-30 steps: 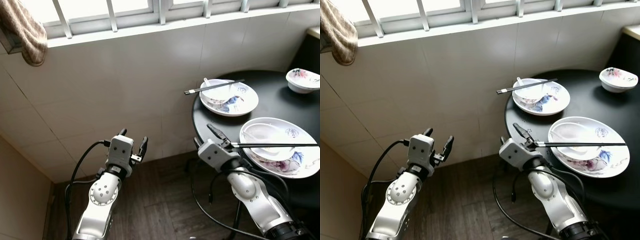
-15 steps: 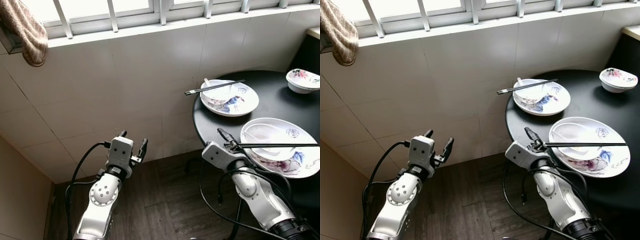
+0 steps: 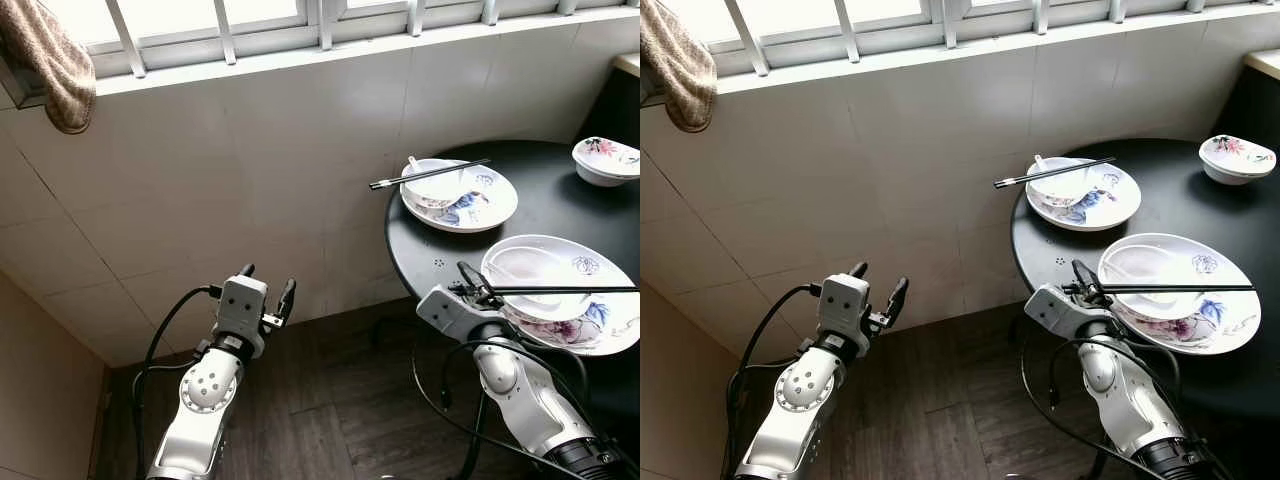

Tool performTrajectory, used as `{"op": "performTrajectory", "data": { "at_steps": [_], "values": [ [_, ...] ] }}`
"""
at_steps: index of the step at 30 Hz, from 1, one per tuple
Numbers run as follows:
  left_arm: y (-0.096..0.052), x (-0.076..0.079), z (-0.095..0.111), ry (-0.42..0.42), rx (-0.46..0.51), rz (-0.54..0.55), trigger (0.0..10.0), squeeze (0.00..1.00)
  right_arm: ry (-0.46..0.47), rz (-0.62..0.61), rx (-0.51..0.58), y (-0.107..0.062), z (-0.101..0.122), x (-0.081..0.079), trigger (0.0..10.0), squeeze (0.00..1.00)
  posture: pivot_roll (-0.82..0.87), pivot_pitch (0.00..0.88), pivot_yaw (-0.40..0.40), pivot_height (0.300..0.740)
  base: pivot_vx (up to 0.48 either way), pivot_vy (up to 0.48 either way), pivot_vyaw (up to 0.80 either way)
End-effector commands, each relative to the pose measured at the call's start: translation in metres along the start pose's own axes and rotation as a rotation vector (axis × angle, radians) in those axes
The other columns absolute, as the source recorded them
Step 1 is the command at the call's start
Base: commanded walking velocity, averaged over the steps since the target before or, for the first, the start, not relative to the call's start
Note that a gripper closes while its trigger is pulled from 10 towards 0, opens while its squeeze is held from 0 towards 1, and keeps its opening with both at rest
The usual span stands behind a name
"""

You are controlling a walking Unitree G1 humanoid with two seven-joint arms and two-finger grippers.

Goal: Kitchen organization

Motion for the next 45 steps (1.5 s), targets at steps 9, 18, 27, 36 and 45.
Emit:
{"op": "performTrajectory", "data": {
  "at_steps": [9,18,27,36,45],
  "values": [
    [0.001,-0.004,0.003,-0.002,0.014,0.008,10.0,0.00,-0.070,-0.046,-0.028,0.002,-0.005,0.010,7.5,0.00,-0.17,0.000,0.045,0.740,0.000,0.000,0.00],
    [0.002,-0.004,0.004,-0.008,0.014,0.009,10.0,0.00,-0.144,-0.051,-0.032,0.001,-0.007,0.012,0.0,0.00,-0.17,0.000,0.042,0.740,0.000,0.000,0.00],
    [0.002,-0.004,0.003,-0.016,0.007,0.009,10.0,0.00,-0.177,-0.049,-0.034,0.001,-0.008,0.012,0.0,0.00,-0.17,0.000,0.043,0.740,0.000,0.000,0.00],
    [0.002,-0.004,0.002,-0.021,0.005,0.008,10.0,0.00,-0.255,-0.086,-0.035,0.001,-0.009,0.022,0.0,0.00,-0.17,0.002,0.043,0.740,0.000,0.000,0.00],
    [0.002,-0.004,0.002,-0.031,0.001,0.008,10.0,0.00,-0.320,-0.112,-0.006,0.001,-0.002,0.031,0.0,0.00,-0.17,0.004,0.043,0.740,0.000,0.000,0.00]
  ]
}}
Point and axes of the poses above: a point about 5 cm out from each wrist's last joint towards the gripper, its own y axis pointing out of the wrist towards the gripper, its own z axis along the axis of the wrist's last joint, x = y × z, the point moved 6 cm from there along y, pointing out of the wrist towards the gripper, and after that the axes turned 6 degrees about -y, right-handed, at the moved point
